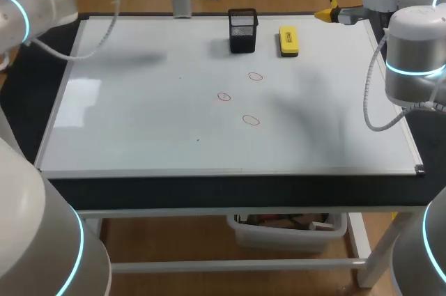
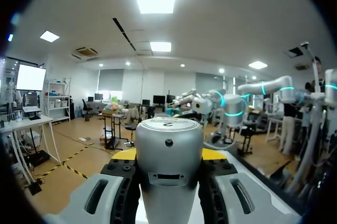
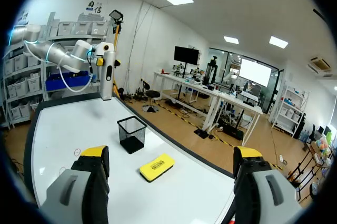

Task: Pick up the inspection probe, press it on each red-marked spot on the whiteboard one by one, put down the probe, pick up the eraser, and wipe off all the red marks.

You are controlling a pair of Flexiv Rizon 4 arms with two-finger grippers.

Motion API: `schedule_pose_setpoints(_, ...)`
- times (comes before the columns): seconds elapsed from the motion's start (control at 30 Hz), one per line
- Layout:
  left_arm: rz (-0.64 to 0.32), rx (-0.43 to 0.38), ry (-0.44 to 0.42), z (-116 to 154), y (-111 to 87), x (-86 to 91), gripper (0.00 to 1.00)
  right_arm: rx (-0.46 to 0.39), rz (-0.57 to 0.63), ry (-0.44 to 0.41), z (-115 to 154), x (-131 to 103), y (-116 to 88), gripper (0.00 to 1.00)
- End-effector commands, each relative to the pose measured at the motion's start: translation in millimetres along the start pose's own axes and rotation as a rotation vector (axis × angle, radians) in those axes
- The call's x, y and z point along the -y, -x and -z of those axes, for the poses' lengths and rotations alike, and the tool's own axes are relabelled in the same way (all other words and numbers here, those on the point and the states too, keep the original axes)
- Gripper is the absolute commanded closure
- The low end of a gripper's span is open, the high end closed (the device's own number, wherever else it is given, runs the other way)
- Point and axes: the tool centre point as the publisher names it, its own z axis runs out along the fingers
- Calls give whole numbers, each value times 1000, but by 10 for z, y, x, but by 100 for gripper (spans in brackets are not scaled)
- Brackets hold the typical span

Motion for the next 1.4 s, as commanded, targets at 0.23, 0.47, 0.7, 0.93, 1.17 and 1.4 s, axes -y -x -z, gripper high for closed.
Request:
schedule_pose_setpoints(0.23,-19,445,5,713,-640,-56,100,-1,0,-1,-2,0,5,0)
schedule_pose_setpoints(0.47,-15,493,7,1012,-691,-159,100,-1,0,-1,-2,0,5,0)
schedule_pose_setpoints(0.7,-15,505,1,1150,-656,-267,100,-1,0,-1,-2,0,5,0)
schedule_pose_setpoints(0.93,-12,519,-4,1224,-607,-344,100,-1,0,-1,-2,0,5,0)
schedule_pose_setpoints(1.17,-8,516,6,1237,-596,-368,100,-1,0,-1,-2,0,5,0)
schedule_pose_setpoints(1.4,-8,516,6,1237,-596,-368,100,-14,18,-33,-59,14,148,0)
